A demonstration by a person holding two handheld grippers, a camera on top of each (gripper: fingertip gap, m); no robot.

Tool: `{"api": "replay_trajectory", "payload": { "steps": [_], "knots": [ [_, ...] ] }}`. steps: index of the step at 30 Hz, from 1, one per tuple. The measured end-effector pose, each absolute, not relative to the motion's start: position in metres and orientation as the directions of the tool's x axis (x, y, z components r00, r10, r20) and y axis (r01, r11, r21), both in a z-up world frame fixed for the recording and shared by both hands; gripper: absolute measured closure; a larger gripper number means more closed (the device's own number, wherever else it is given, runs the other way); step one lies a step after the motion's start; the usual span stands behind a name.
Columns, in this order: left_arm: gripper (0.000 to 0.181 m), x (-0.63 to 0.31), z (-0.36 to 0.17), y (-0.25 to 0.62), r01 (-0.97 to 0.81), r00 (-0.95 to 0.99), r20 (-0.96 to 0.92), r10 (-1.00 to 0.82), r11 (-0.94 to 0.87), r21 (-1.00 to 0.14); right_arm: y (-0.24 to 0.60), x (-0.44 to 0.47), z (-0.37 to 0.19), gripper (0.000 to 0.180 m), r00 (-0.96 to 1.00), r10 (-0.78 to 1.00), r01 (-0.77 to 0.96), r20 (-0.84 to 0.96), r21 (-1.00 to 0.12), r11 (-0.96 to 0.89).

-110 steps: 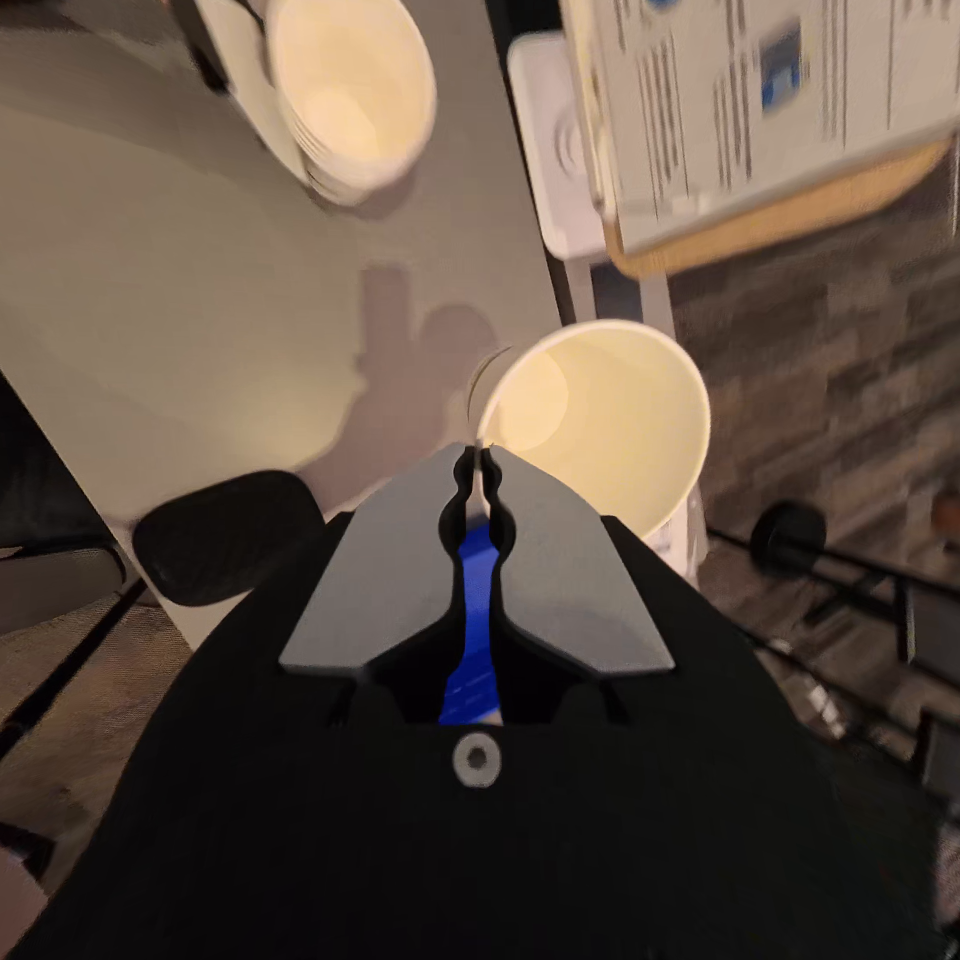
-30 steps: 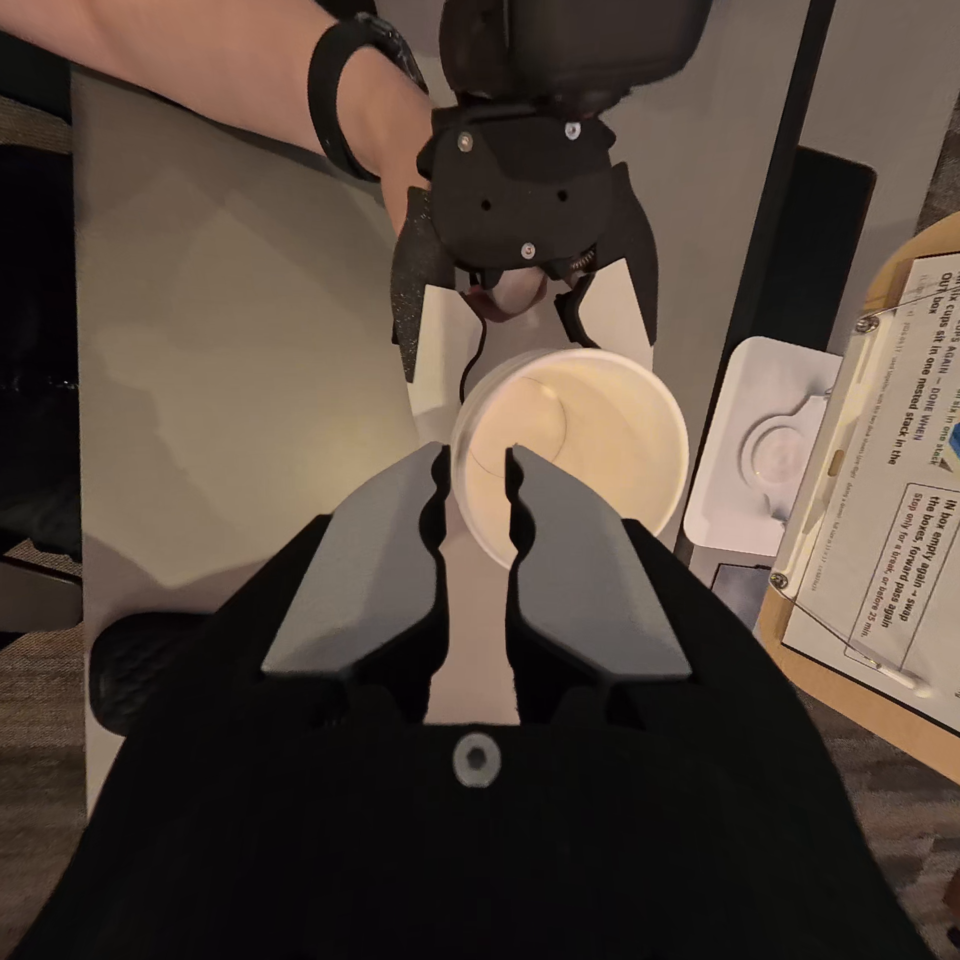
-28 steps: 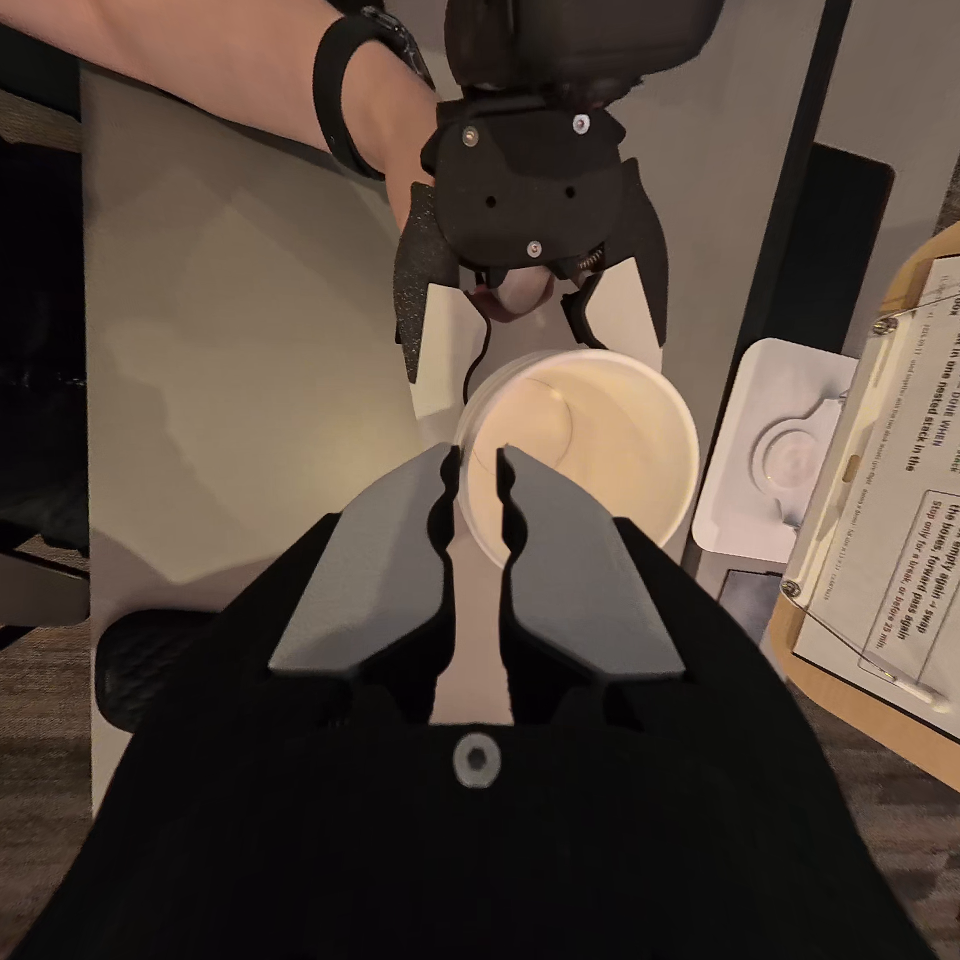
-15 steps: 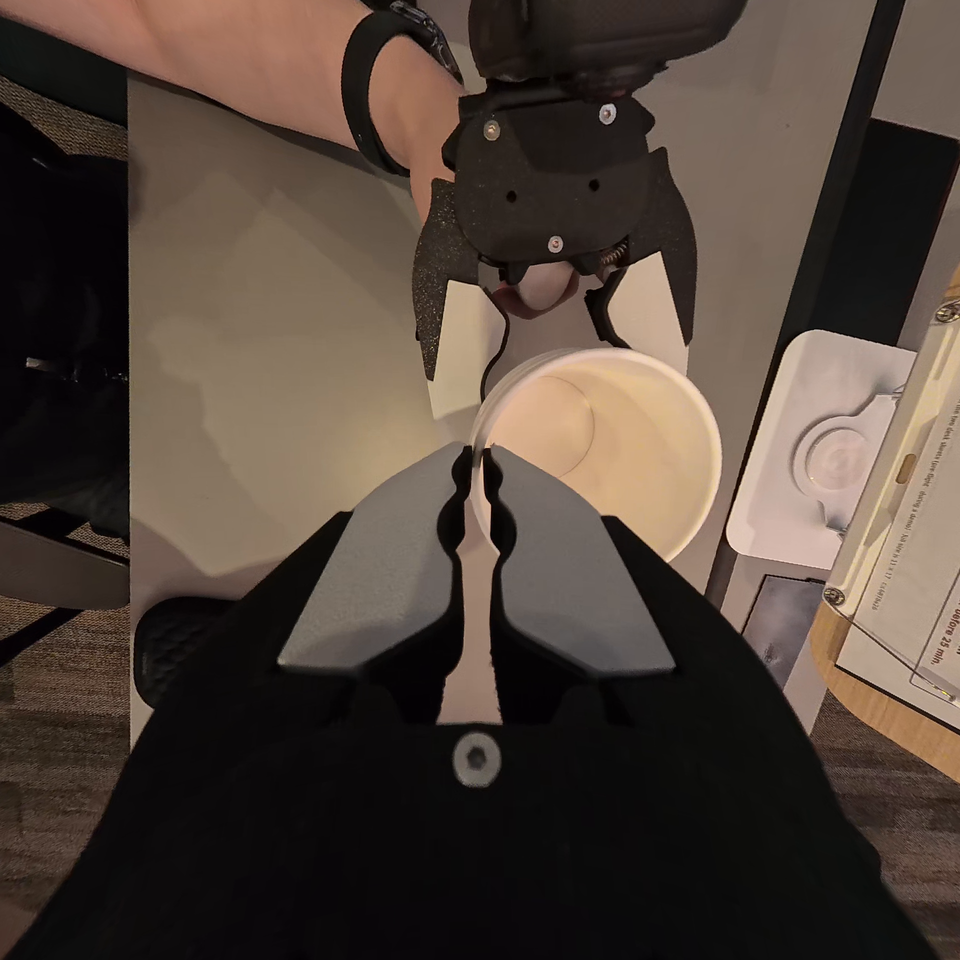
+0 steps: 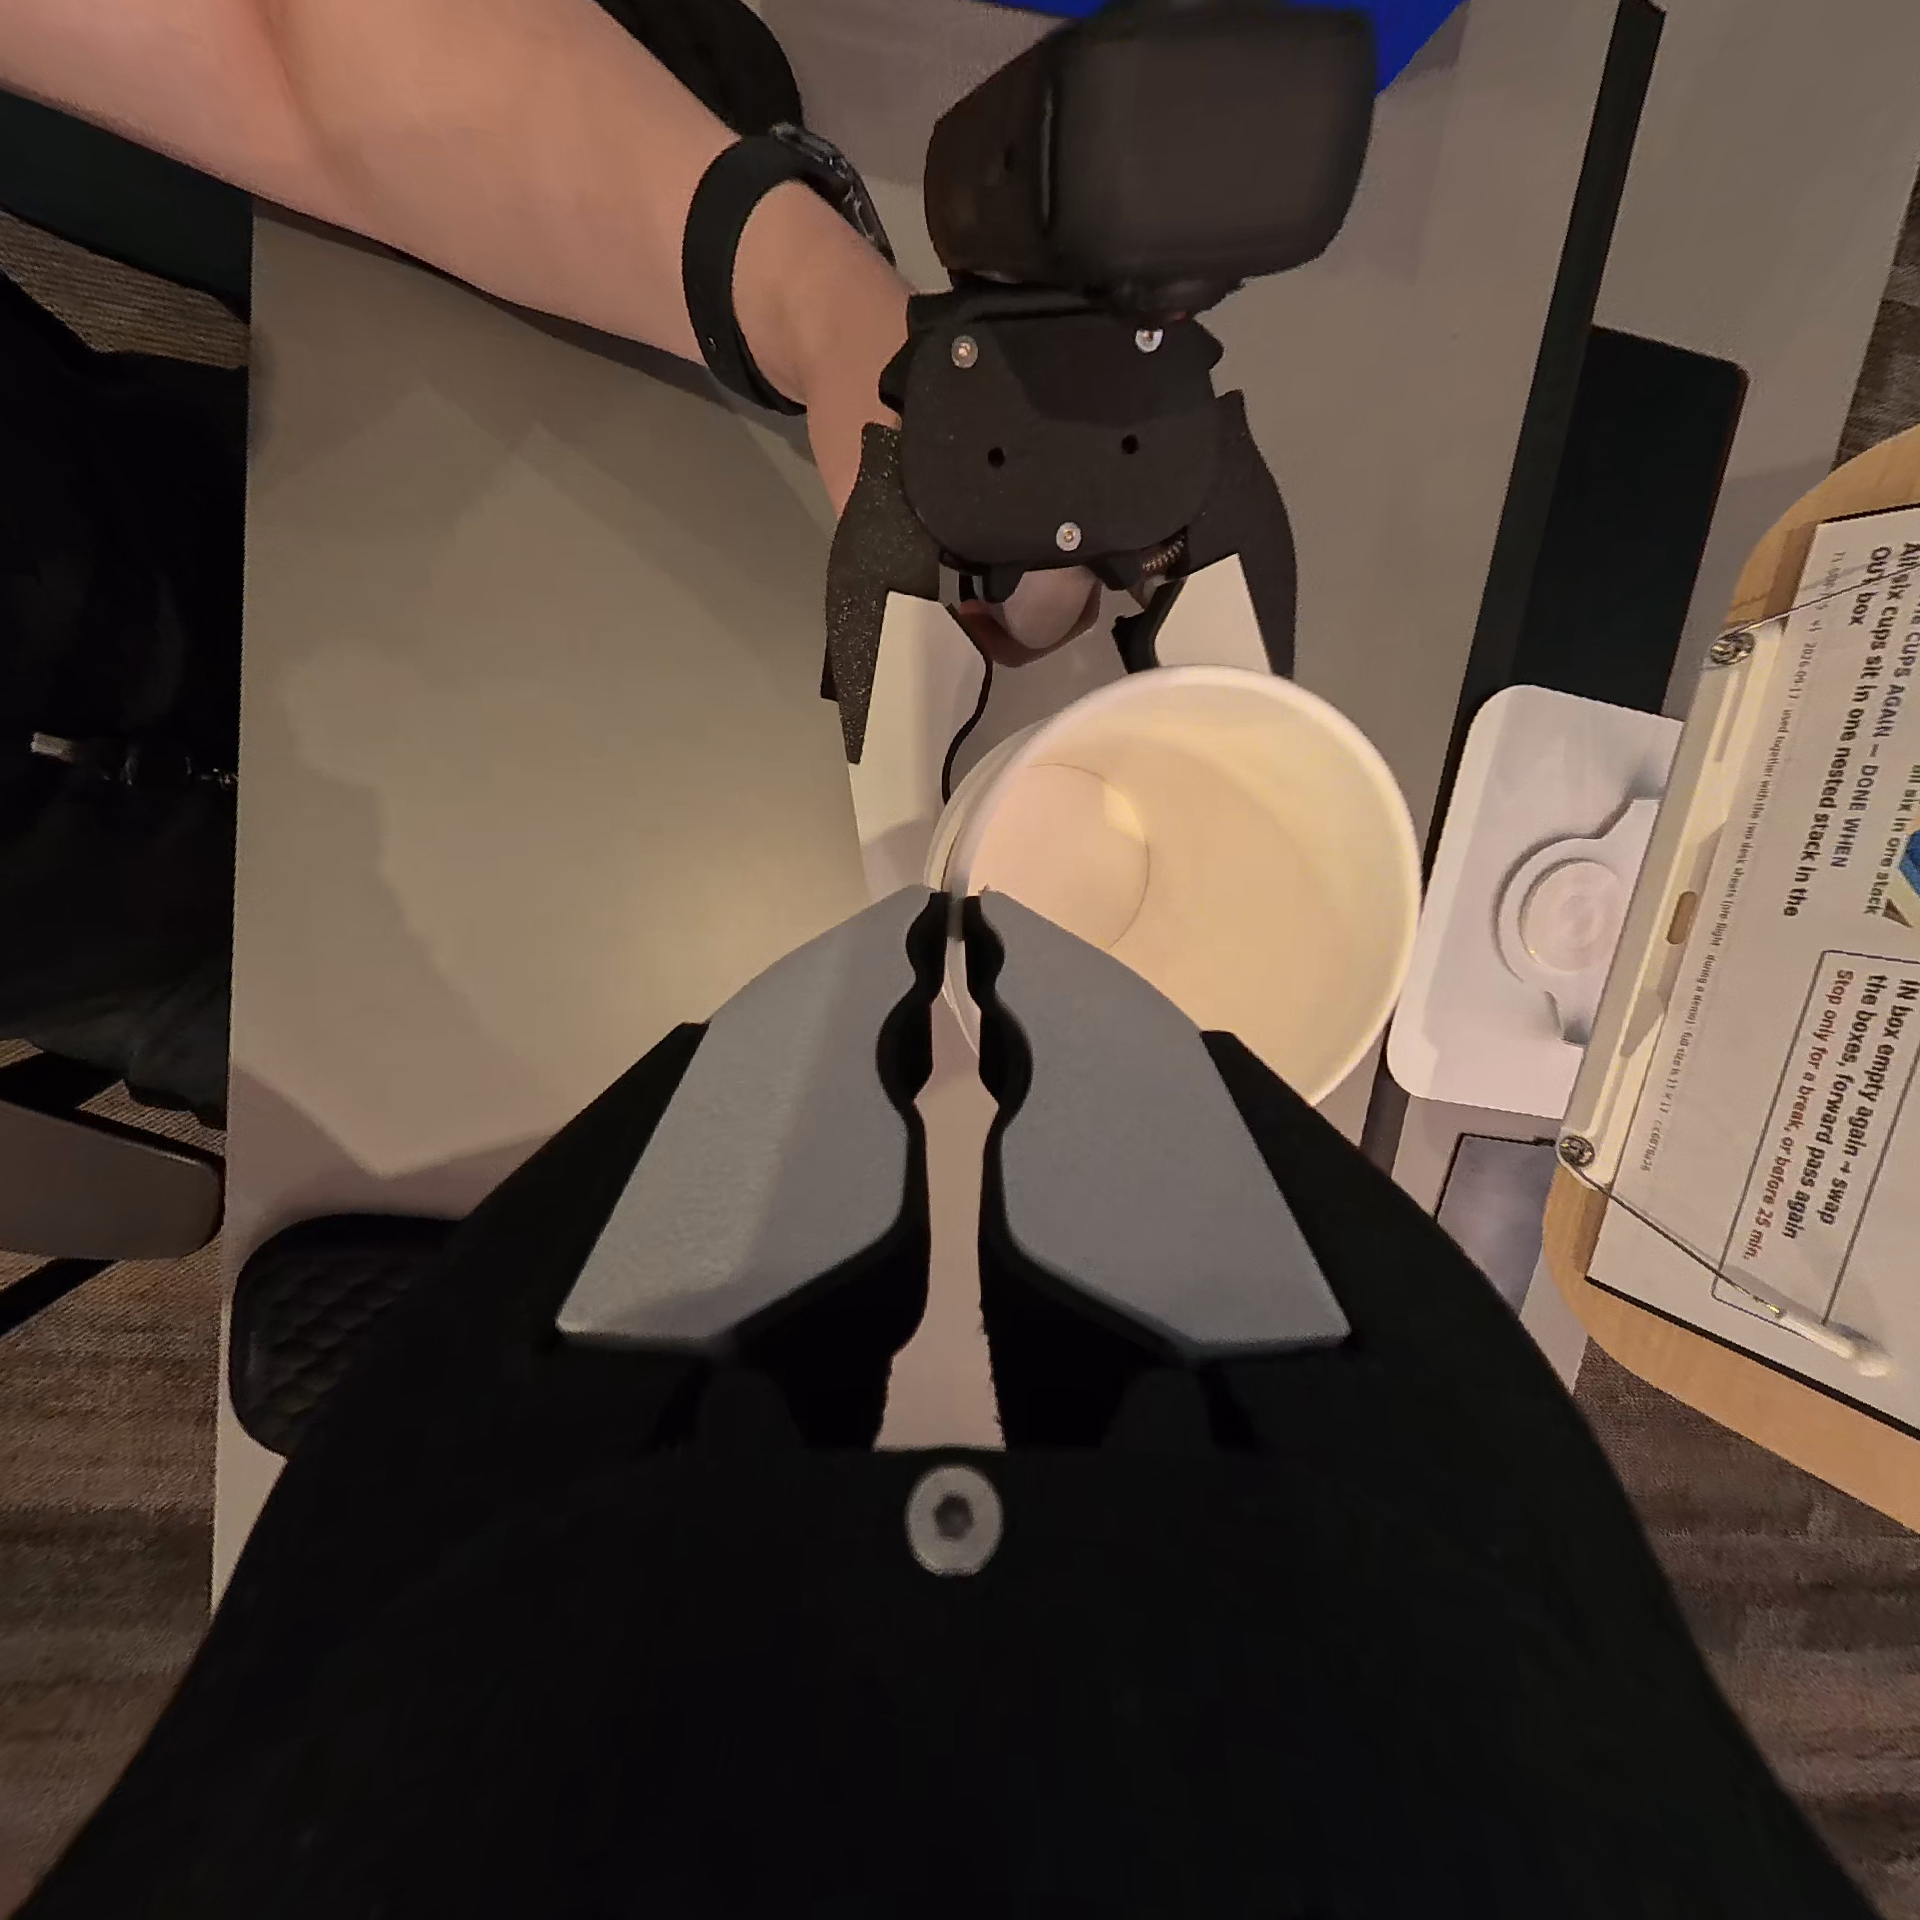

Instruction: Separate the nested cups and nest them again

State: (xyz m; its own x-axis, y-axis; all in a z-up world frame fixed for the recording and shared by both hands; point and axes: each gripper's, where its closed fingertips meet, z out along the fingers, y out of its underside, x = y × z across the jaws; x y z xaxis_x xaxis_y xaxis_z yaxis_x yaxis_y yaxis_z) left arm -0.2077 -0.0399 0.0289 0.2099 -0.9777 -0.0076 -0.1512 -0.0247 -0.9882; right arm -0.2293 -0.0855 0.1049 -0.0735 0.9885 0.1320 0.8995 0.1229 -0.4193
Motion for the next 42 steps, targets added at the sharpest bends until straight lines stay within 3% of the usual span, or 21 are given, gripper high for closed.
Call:
{"api": "replay_trajectory", "payload": {
  "steps": [18, 34, 42],
  "knots": [
    [0.088, -0.203, 0.029, -0.047, -0.148, 0.179, 0.004, -0.984, -0.031, -0.989, -0.085, -0.220, 0.144, 0.177, -0.034, 0.986, 0.850, 0.163, -0.514, 0.115],
    [0.087, -0.206, 0.042, -0.049, -0.103, 0.184, 0.035, -0.982, -0.055, -0.993, -0.089, -0.225, 0.100, 0.177, -0.114, 0.970, 0.924, 0.216, -0.336, 0.183],
    [0.087, -0.208, 0.046, -0.050, -0.095, 0.179, 0.038, -0.983, -0.055, -0.994, -0.090, -0.228, 0.107, 0.172, -0.130, 0.962, 0.918, 0.241, -0.337, 0.209]
  ]
}}
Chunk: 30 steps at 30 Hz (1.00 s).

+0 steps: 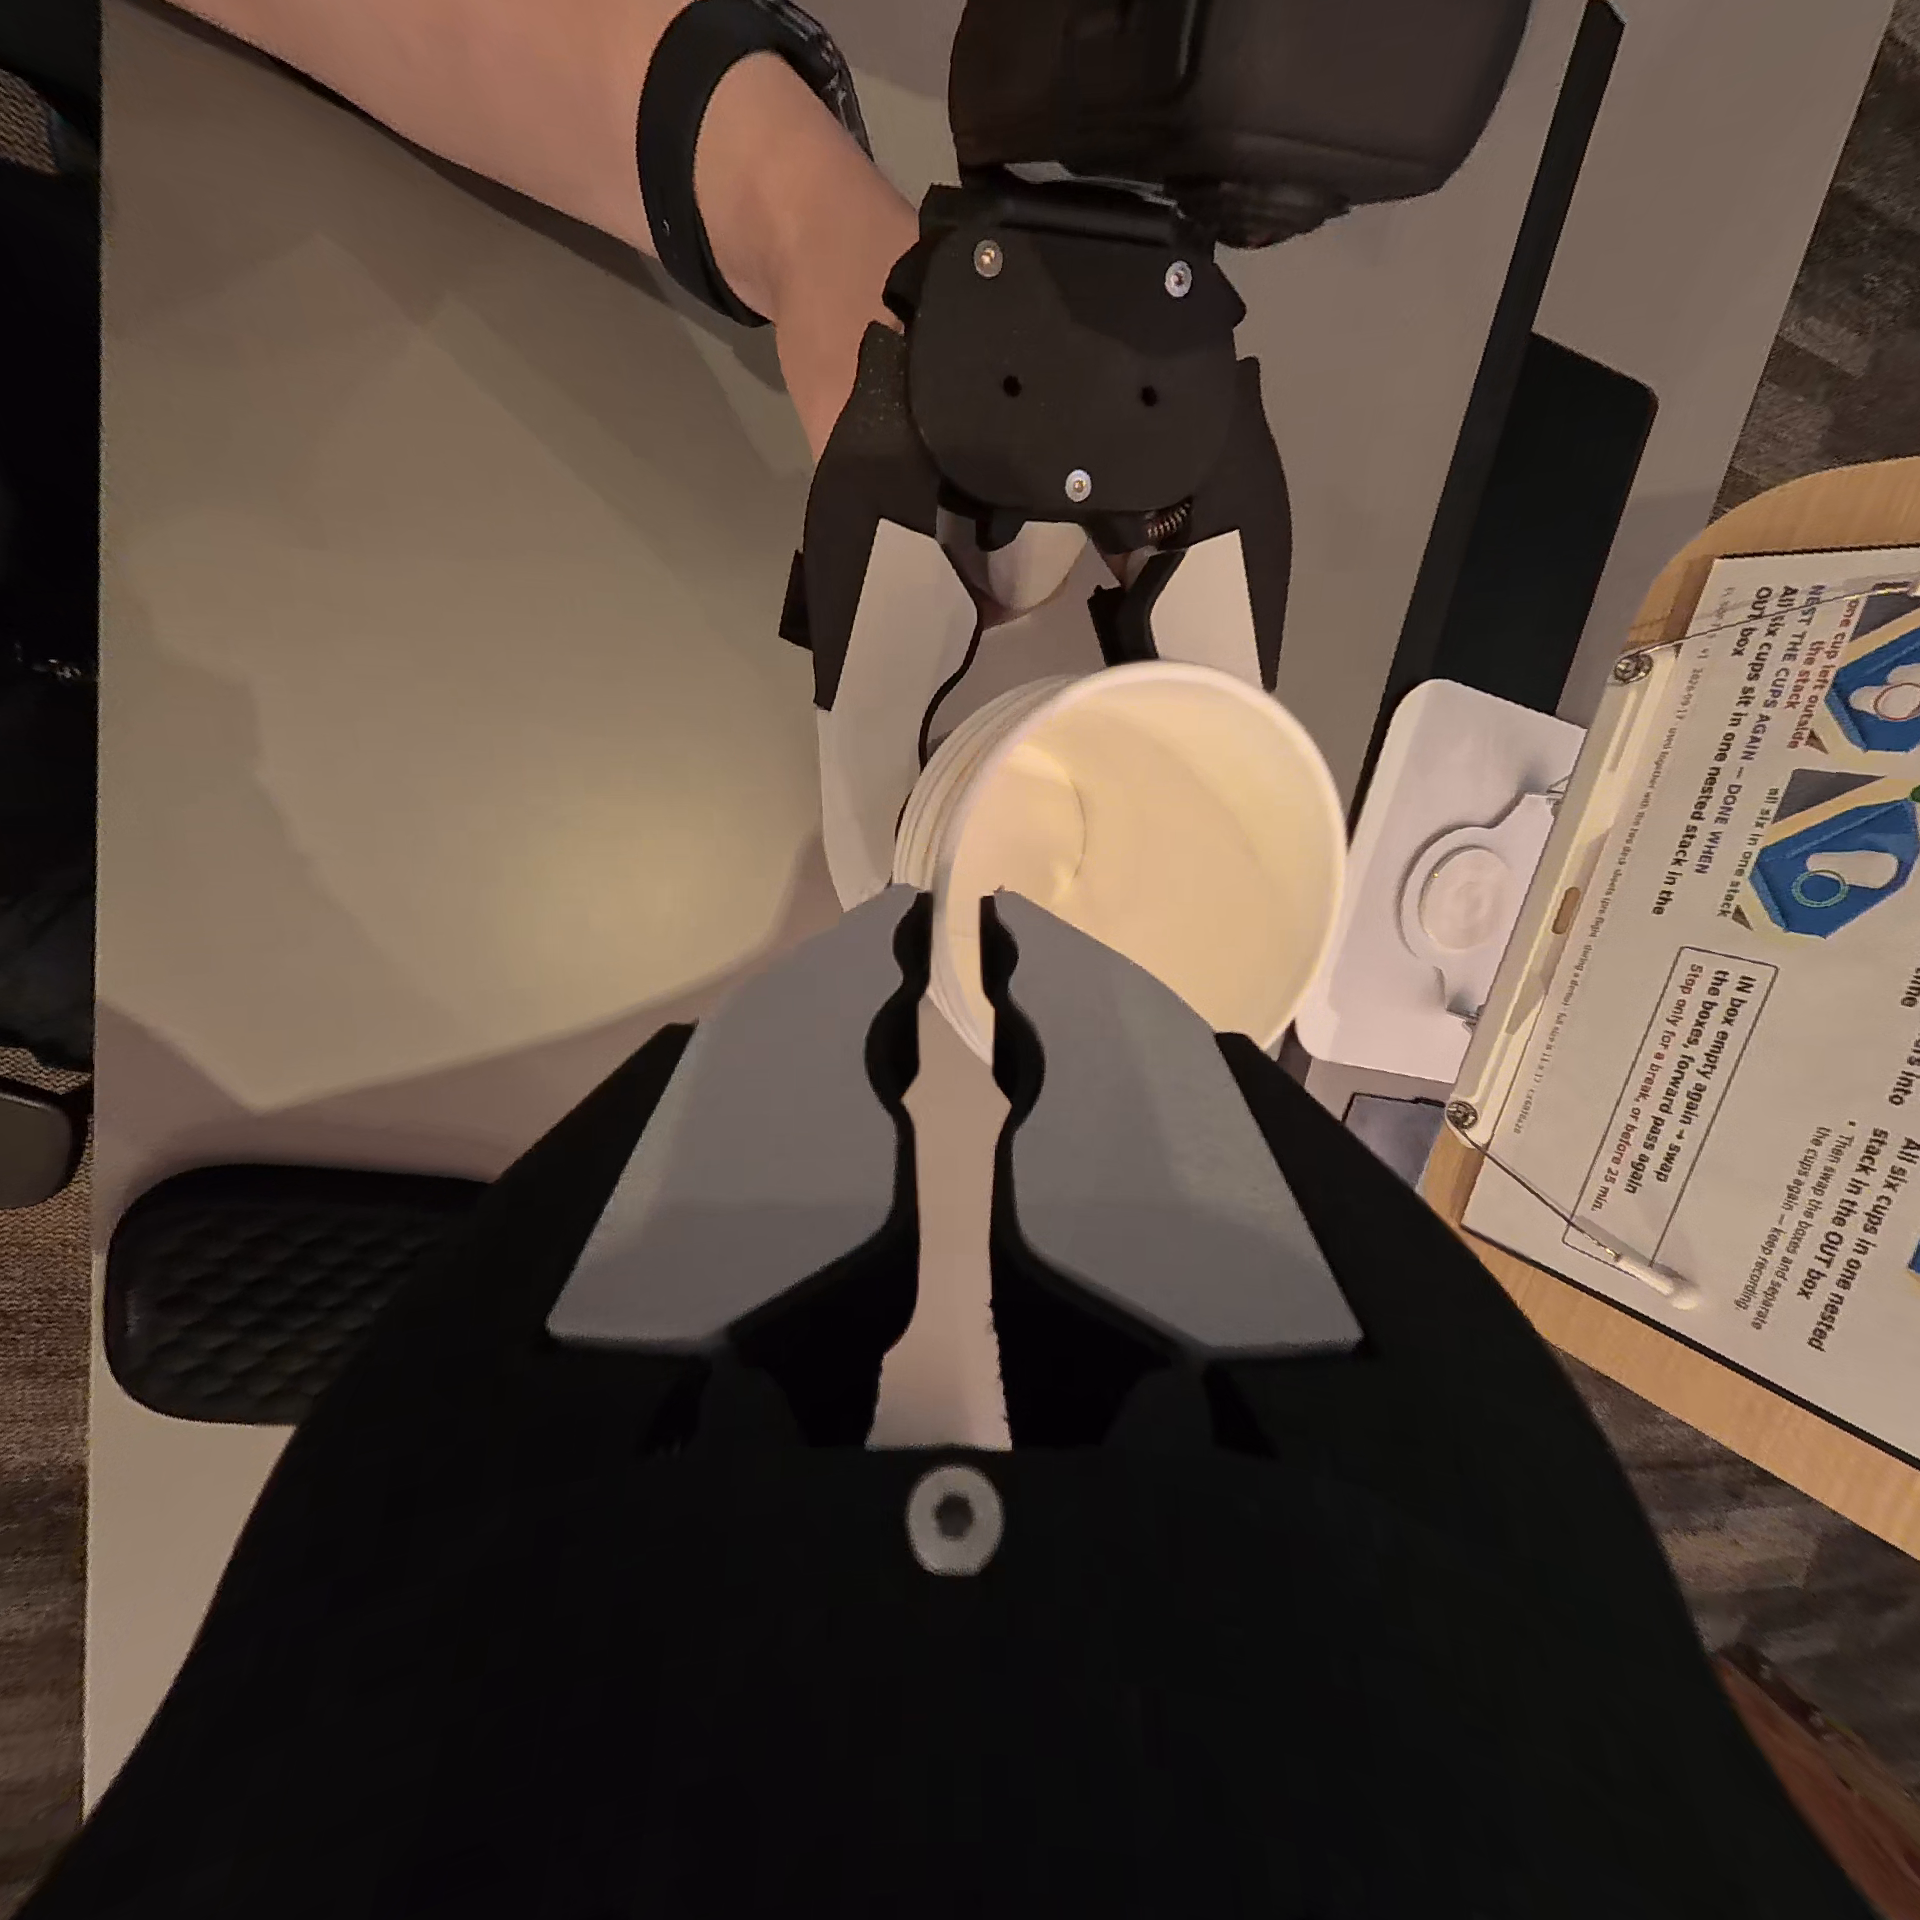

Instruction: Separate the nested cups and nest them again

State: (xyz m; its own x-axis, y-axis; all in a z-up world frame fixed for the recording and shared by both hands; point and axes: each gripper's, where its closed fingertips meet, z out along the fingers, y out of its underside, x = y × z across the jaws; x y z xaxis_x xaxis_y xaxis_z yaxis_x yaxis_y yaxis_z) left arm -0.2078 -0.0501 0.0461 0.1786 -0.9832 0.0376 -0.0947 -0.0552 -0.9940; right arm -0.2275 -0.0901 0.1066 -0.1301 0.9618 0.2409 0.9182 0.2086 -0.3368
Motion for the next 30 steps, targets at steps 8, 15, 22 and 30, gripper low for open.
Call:
{"api": "replay_trajectory", "payload": {
  "steps": [8, 15, 22, 30],
  "knots": [
    [0.088, -0.207, 0.047, -0.053, -0.100, 0.172, 0.027, -0.985, -0.044, -0.994, -0.093, -0.227, 0.102, 0.171, -0.139, 0.966, 0.922, 0.220, -0.328, 0.207],
    [0.087, -0.207, 0.049, -0.054, -0.097, 0.172, 0.018, -0.985, -0.035, -0.995, -0.096, -0.227, 0.098, 0.177, -0.141, 0.972, 0.924, 0.188, -0.326, 0.197],
    [0.088, -0.207, 0.048, -0.054, -0.106, 0.172, 0.002, -0.985, -0.021, -0.994, -0.098, -0.226, 0.097, 0.177, -0.134, 0.980, 0.931, 0.147, -0.321, 0.175],
    [0.088, -0.209, 0.051, -0.054, -0.099, 0.177, -0.003, -0.984, -0.014, -0.995, -0.099, -0.228, 0.107, 0.177, -0.119, 0.988, 0.920, 0.100, -0.363, 0.147]
  ]
}}
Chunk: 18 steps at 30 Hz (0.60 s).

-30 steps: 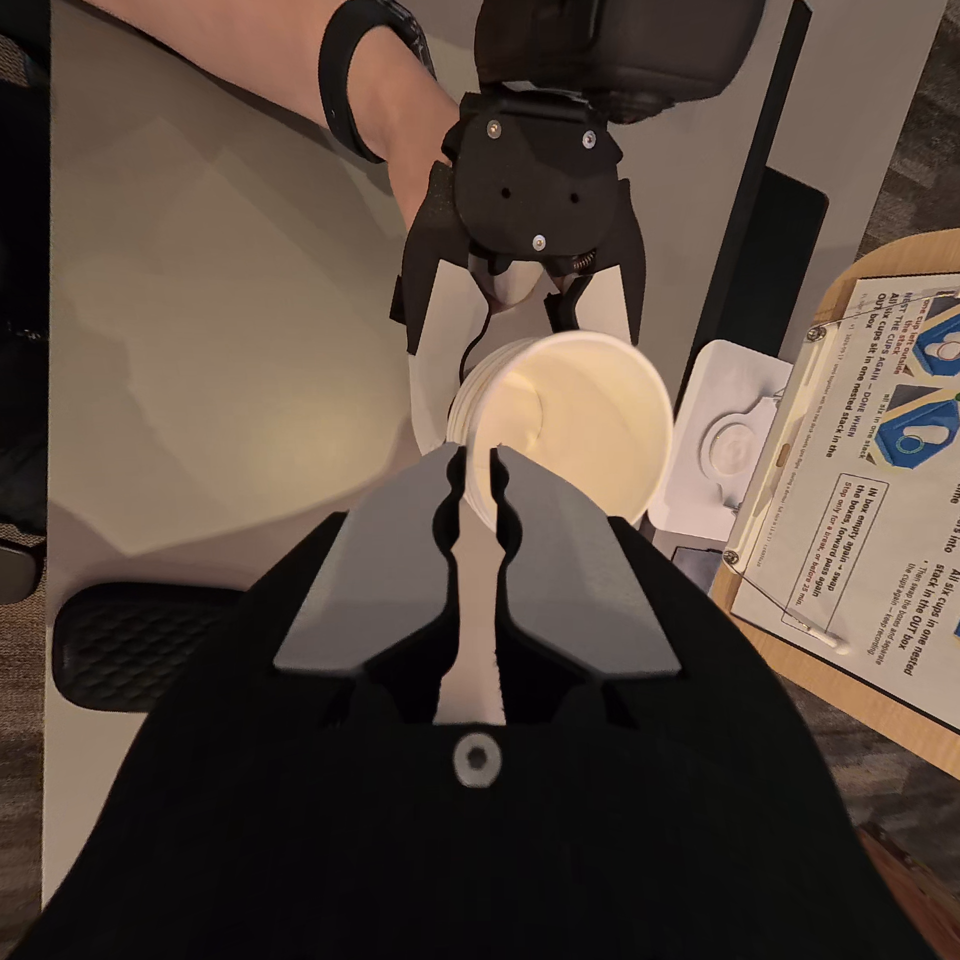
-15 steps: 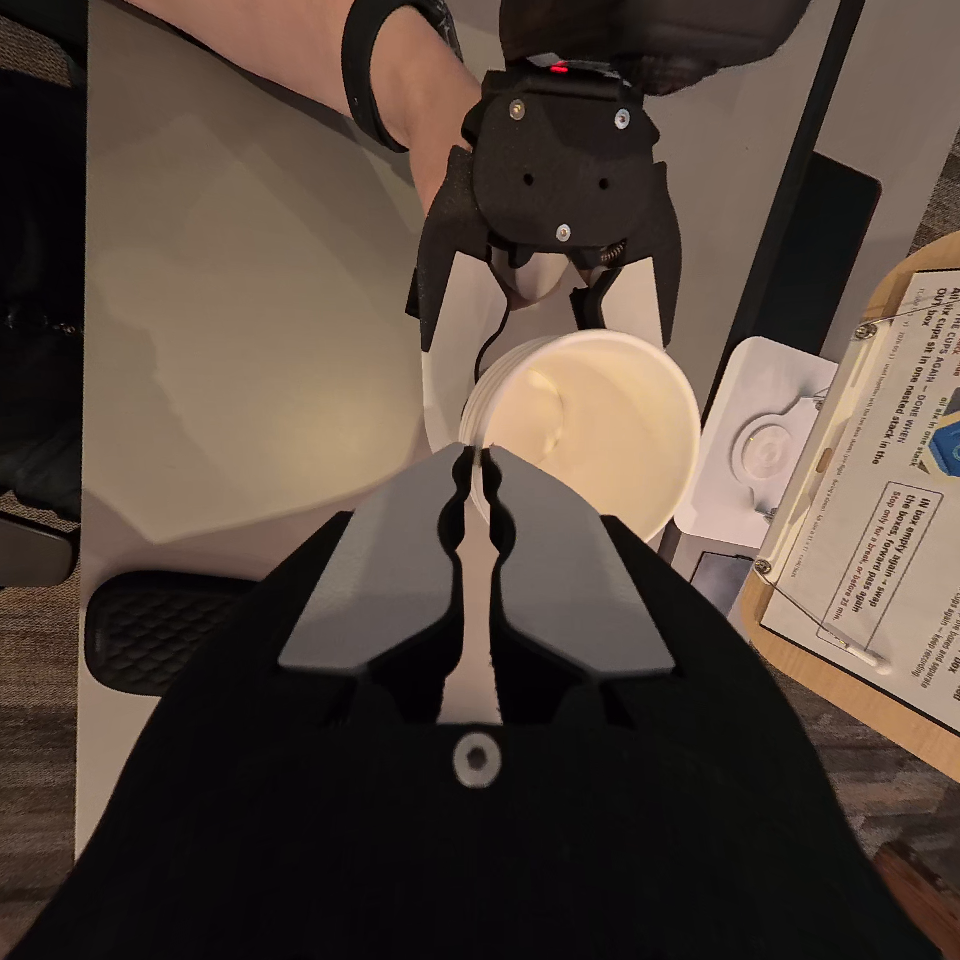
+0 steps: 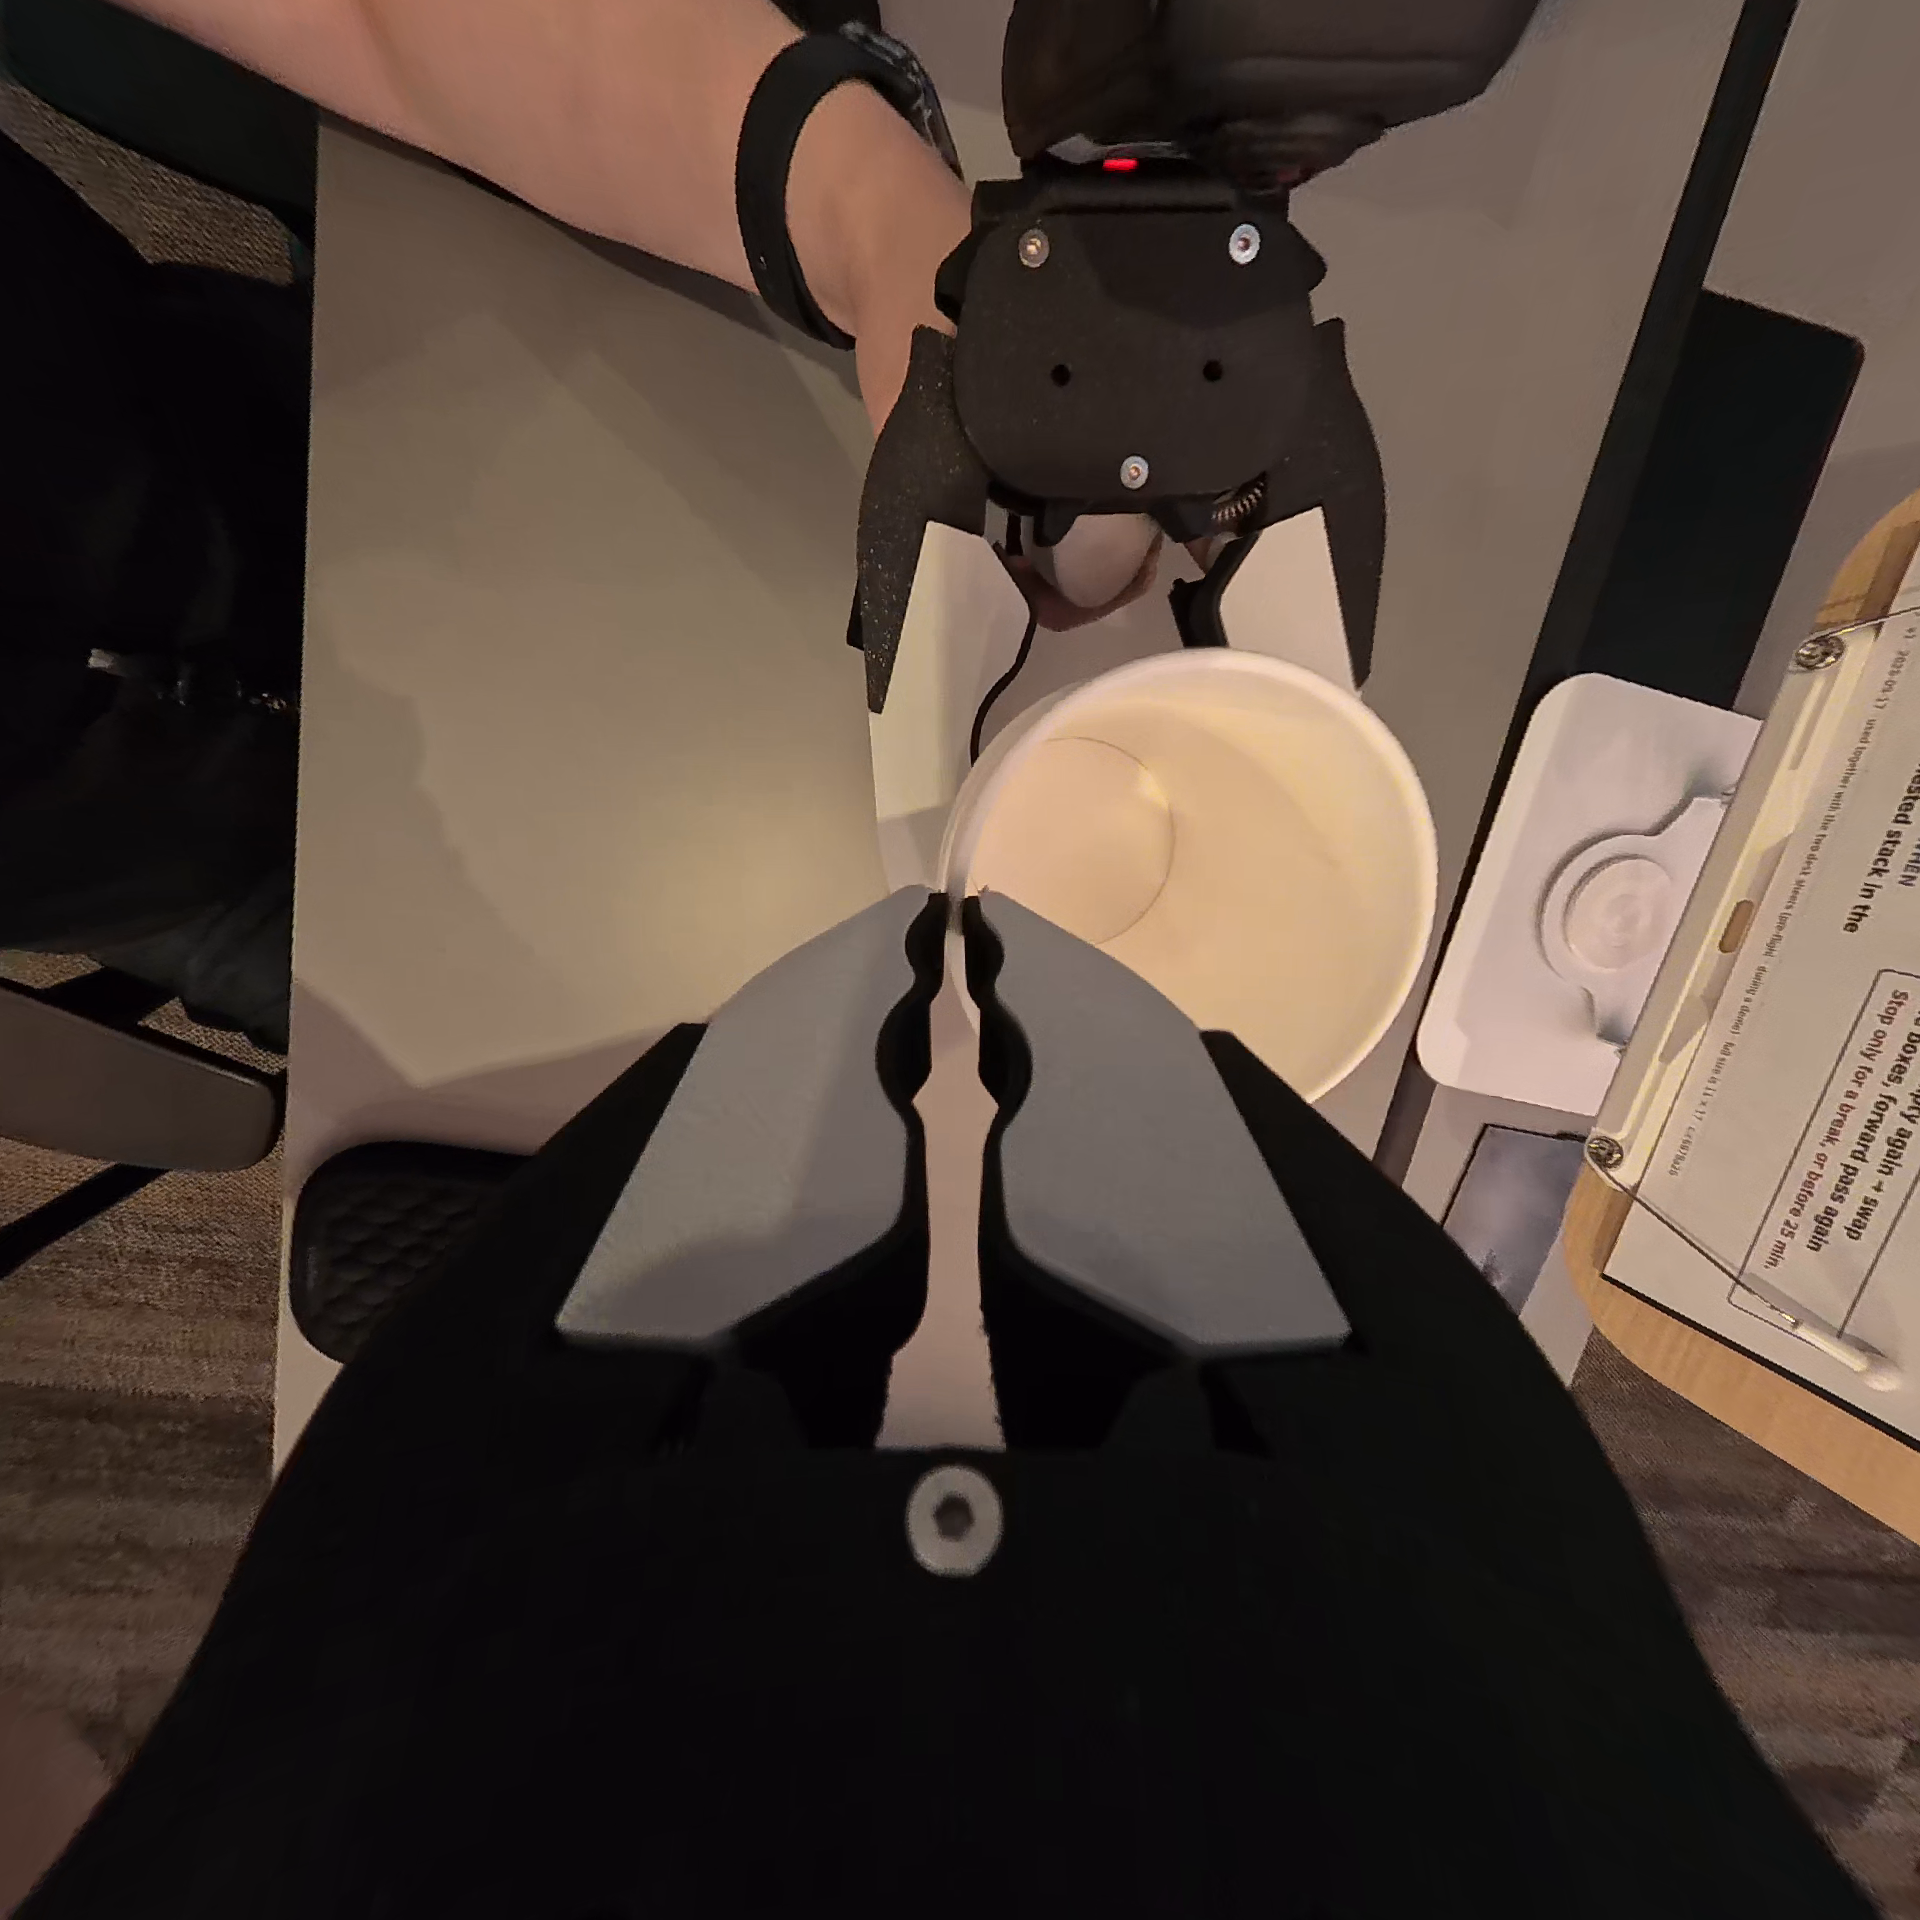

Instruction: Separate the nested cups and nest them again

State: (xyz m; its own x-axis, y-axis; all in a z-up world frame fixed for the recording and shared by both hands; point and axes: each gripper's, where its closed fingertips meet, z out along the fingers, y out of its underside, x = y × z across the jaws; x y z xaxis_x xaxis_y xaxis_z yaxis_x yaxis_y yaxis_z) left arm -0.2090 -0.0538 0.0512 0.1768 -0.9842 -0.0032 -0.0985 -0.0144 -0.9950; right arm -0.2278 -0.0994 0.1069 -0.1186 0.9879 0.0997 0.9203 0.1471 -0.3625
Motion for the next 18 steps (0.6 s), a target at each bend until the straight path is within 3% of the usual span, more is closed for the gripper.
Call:
{"api": "replay_trajectory", "payload": {
  "steps": [18],
  "knots": [
    [0.088, -0.203, 0.040, -0.055, -0.124, 0.157, 0.020, -0.987, -0.040, -0.991, -0.088, -0.211, 0.178, 0.177, -0.038, 0.966, 0.888, 0.254, -0.434, 0.149]
  ]
}}
